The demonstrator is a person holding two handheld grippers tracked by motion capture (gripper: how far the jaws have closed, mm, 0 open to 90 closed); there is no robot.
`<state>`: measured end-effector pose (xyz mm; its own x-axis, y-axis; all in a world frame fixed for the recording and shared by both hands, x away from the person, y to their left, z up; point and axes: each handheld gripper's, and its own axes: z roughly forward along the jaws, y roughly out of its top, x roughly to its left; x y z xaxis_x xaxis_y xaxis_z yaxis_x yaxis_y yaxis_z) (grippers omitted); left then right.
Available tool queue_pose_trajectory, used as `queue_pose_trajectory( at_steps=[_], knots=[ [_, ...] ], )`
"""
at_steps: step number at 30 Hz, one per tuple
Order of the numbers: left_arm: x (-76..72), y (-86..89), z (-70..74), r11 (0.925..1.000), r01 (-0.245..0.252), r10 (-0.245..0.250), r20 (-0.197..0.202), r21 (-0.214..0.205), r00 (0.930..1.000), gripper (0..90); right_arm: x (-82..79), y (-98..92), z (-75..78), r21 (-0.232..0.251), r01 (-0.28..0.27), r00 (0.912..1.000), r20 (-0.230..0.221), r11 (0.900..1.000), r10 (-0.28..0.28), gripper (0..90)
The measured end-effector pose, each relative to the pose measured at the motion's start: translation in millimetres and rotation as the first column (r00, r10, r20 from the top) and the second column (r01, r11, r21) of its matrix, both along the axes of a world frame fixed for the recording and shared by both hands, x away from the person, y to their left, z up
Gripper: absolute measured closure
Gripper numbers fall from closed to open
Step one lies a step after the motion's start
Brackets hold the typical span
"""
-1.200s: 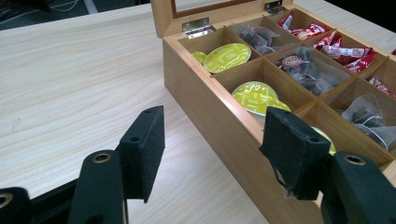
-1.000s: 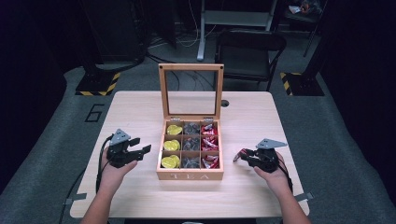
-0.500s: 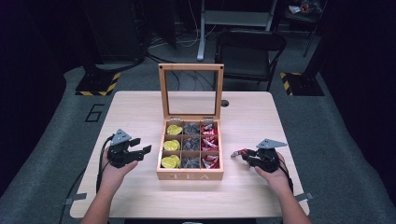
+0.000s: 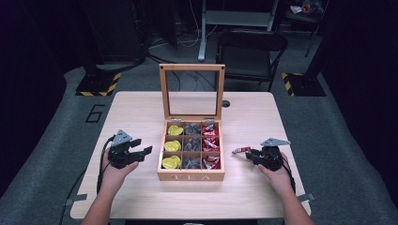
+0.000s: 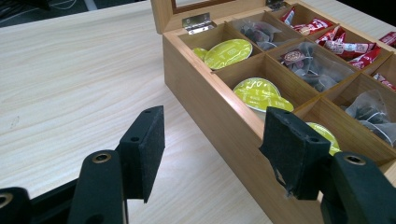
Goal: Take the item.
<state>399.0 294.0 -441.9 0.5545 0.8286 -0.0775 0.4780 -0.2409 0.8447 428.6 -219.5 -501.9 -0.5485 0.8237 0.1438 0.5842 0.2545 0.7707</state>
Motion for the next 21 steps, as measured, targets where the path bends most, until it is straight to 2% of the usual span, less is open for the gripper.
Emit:
queue_pose_trajectory(
  at_steps=[6,8,9,14,21],
  knots=[
    [0.2,0.7,-0.3,1.0,0.0,0.0,0.002,0.003,1.0,39.1,0.7,-1.8,-1.7,-0.013,0.009,1.0,-0.003,0.9999,-0.009,61.3],
    [0.2,0.9,-0.2,1.0,-0.001,0.001,0.003,0.001,1.0,39.2,1.0,-0.6,-2.9,-0.015,0.035,0.9992,-0.017,0.9993,-0.036,58.4],
    [0.3,0.9,-0.2,1.0,-0.001,0.001,0.003,0.001,1.0,39.2,1.6,-1.8,-3.7,-0.029,0.031,0.9993,-0.02,0.9991,-0.032,58.4],
    [0.5,0.5,-0.7,1.0,-0.003,0.003,0.004,0.0,1.0,39.1,1.5,-3.0,-4.1,-0.018,0.043,0.9986,-0.032,0.9989,-0.043,58.5],
    [0.6,0.9,-0.6,1.0,-0.004,0.004,0.004,0.0,1.0,39.2,2.6,-6.9,-3.4,-0.012,0.058,0.9981,-0.02,0.9983,-0.058,57.9]
  ],
)
